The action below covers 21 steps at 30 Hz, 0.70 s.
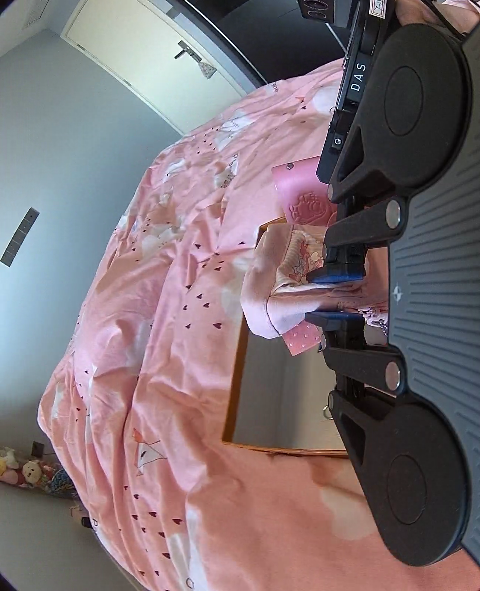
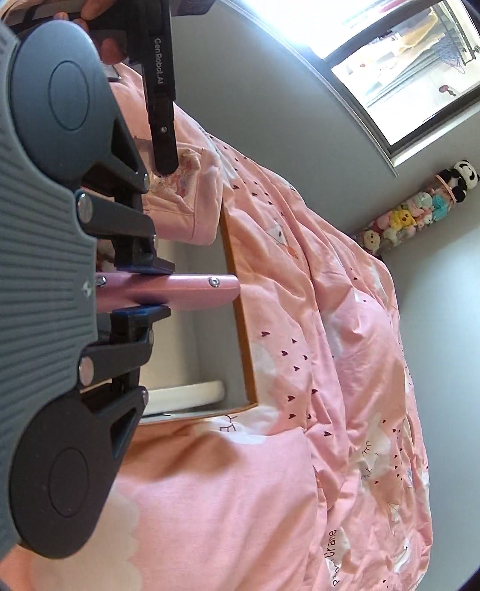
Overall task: Organize objects
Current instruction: 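Lift the pink pouch and pink case and carry both into the shoebox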
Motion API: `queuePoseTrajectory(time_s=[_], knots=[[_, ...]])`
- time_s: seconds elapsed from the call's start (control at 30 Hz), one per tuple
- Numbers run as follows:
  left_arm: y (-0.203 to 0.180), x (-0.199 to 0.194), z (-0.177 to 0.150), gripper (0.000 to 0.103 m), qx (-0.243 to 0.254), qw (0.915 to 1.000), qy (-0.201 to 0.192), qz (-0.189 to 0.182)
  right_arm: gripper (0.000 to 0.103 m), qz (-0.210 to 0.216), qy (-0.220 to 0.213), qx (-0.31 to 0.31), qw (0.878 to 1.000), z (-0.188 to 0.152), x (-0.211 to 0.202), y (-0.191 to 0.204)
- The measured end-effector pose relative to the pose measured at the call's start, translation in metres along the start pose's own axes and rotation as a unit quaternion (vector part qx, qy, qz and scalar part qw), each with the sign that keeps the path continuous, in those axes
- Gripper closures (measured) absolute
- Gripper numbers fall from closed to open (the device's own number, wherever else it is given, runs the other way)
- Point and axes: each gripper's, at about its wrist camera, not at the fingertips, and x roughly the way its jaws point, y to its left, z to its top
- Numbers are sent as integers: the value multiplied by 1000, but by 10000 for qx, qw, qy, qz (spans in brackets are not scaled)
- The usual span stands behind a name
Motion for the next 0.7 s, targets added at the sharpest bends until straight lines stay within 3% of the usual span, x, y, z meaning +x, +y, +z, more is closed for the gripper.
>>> queuePoseTrajectory(time_s=[0.1, 0.27, 0.43, 0.7], knots=[[5, 30, 10, 87, -172, 9998, 52, 59, 85, -91, -19, 140, 9999, 16, 30, -14], [20, 71, 12, 87, -683, 9972, 270, -143, 85, -354, 148, 285, 9989, 27, 83, -33], [31, 79, 17, 87, -757, 9970, 177, 41, 85, -377, 507, 442, 9970, 22, 126, -43], [36, 93, 21, 87, -717, 9971, 235, -10, 85, -267, 870, 724, 9932, 15, 167, -50]])
